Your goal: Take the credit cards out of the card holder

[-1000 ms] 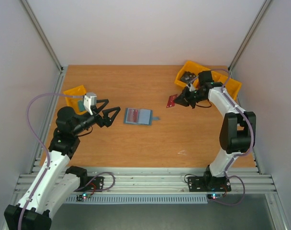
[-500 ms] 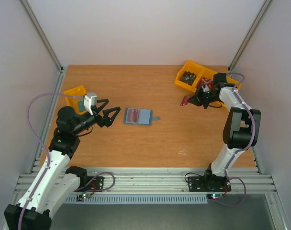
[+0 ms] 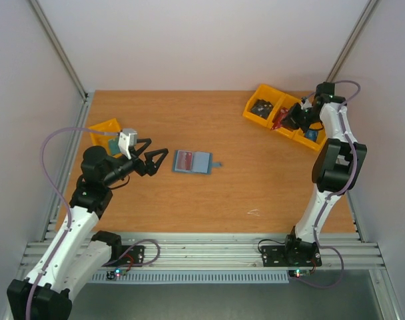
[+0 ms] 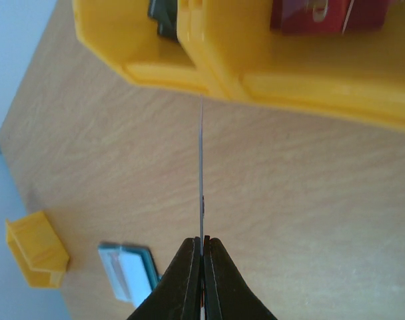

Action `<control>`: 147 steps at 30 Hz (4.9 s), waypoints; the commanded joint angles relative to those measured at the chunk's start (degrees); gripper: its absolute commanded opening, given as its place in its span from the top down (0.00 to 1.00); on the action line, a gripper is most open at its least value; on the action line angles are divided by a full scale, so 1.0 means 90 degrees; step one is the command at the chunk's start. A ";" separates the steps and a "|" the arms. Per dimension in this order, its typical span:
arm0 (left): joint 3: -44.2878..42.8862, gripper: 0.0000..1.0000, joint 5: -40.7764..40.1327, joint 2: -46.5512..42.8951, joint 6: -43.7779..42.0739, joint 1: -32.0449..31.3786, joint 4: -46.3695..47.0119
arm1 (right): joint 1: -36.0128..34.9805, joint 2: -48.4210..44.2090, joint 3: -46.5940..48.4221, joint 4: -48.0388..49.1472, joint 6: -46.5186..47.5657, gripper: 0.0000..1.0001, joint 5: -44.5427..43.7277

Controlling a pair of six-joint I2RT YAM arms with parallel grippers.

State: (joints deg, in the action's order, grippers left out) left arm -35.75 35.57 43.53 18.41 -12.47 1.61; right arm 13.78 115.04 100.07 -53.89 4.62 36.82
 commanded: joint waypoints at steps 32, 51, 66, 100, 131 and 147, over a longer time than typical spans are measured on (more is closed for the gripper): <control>-0.0086 0.01 -0.0165 0.0079 -0.0591 0.0058 -0.0583 | 0.0127 0.3636 0.5141 -0.1005 0.0437 0.99 -0.1480; -0.0044 0.01 -0.0203 0.0056 -0.0641 0.0057 -0.0544 | 0.0101 0.3323 0.5326 -0.1219 0.0657 0.69 -0.2947; 0.0238 0.01 -0.0267 -0.0056 -0.0506 0.0057 -0.0371 | -0.1402 0.1692 0.4680 -0.1891 0.1744 0.66 -0.4239; 0.1486 0.01 -0.1973 0.1813 0.1149 0.0057 0.0959 | -0.5867 0.1228 0.0751 -0.0264 0.0091 0.48 -0.3947; -0.0289 0.15 -0.1084 0.5793 0.2296 -0.0276 0.1113 | -0.5703 0.1509 -0.0273 0.0473 -0.0143 0.39 -0.3640; -0.0703 0.23 -0.0066 0.6296 0.2329 -0.0617 0.1889 | -0.5480 0.1332 -0.0911 0.1066 -0.0065 0.39 -0.3007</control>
State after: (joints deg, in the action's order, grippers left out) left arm -40.66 29.67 98.65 38.59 -17.06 14.55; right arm -35.94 124.75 94.89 -46.76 3.73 6.63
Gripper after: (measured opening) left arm 0.782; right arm 0.610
